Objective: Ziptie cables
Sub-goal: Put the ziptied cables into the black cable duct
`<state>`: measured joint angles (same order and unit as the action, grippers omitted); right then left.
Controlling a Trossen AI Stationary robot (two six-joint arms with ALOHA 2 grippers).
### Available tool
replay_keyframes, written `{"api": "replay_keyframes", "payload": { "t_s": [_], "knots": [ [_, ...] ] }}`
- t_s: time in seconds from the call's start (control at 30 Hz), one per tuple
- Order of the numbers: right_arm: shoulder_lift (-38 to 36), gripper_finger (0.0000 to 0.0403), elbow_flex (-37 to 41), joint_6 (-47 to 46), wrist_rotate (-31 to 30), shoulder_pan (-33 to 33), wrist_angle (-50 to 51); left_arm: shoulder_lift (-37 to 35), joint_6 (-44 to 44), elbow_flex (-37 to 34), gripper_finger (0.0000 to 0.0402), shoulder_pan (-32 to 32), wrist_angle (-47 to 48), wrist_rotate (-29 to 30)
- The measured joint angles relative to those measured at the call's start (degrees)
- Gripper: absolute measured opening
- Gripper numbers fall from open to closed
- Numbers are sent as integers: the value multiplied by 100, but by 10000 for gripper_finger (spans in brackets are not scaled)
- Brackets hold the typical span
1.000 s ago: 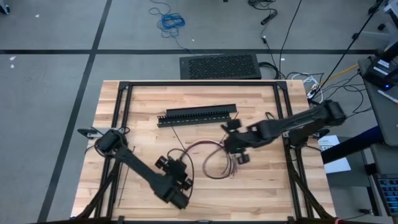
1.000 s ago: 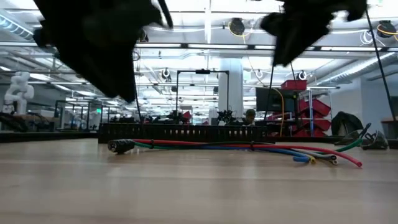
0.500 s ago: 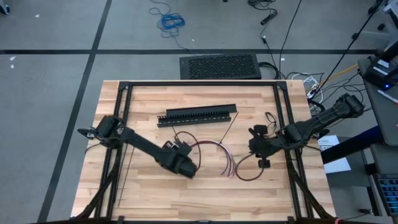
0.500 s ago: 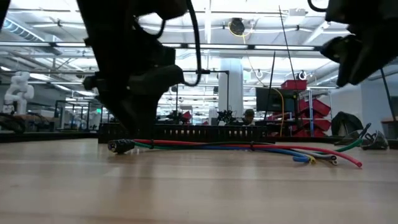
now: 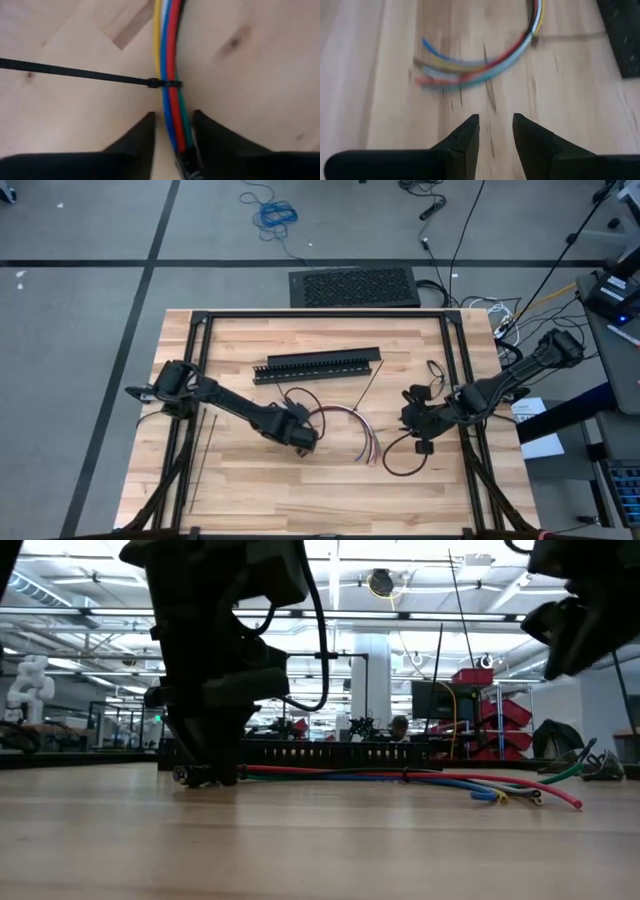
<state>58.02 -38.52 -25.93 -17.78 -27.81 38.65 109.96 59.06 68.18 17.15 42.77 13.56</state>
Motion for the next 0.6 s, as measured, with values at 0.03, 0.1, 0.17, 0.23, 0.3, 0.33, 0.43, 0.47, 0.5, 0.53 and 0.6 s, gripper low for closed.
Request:
{"api": "replay_keyframes", "payload": {
  "t_s": [0.03, 0.1, 0.17, 0.23, 0.3, 0.33, 0.43, 0.47, 0.5, 0.53, 0.6],
  "knots": [
    [19, 109, 0, -103, -184, 0, -162, 0, -79, -25, 94, 0, -60, -48],
    [48, 105, 77, -413, -941, 0, -624, 0, -222, -79, 49, 2, -189, -150],
    [85, 104, 310, -623, -1591, 5, -1169, 4, -263, -93, 26, -4, -231, -272],
    [166, 106, 616, -612, -1651, 42, -1831, 6, -264, -75, 26, -4, -243, -308],
    [267, 114, 928, -617, -1556, 78, -2491, 17, -291, 27, 26, -2, -137, -310],
    [336, 120, 1088, -642, -1487, 81, -2789, 17, -323, 111, 26, 13, -35, -312],
    [656, 145, 1561, -859, -1198, 47, -3675, -9, -488, 401, 26, 59, 271, -513],
    [773, 155, 1687, -951, -1156, 24, -4013, -10, -564, 492, 26, 92, 327, -555],
    [913, 165, 1798, -1008, -1142, 16, -4389, -34, -628, 581, 26, 115, 386, -551],
    [1057, 176, 1886, -1026, -1139, 16, -4723, -78, -710, 650, 26, 138, 468, -538],
    [1386, 197, 2000, -1048, -1142, 19, -5226, -128, -855, 818, 26, 169, 596, -426]
  ]
}}
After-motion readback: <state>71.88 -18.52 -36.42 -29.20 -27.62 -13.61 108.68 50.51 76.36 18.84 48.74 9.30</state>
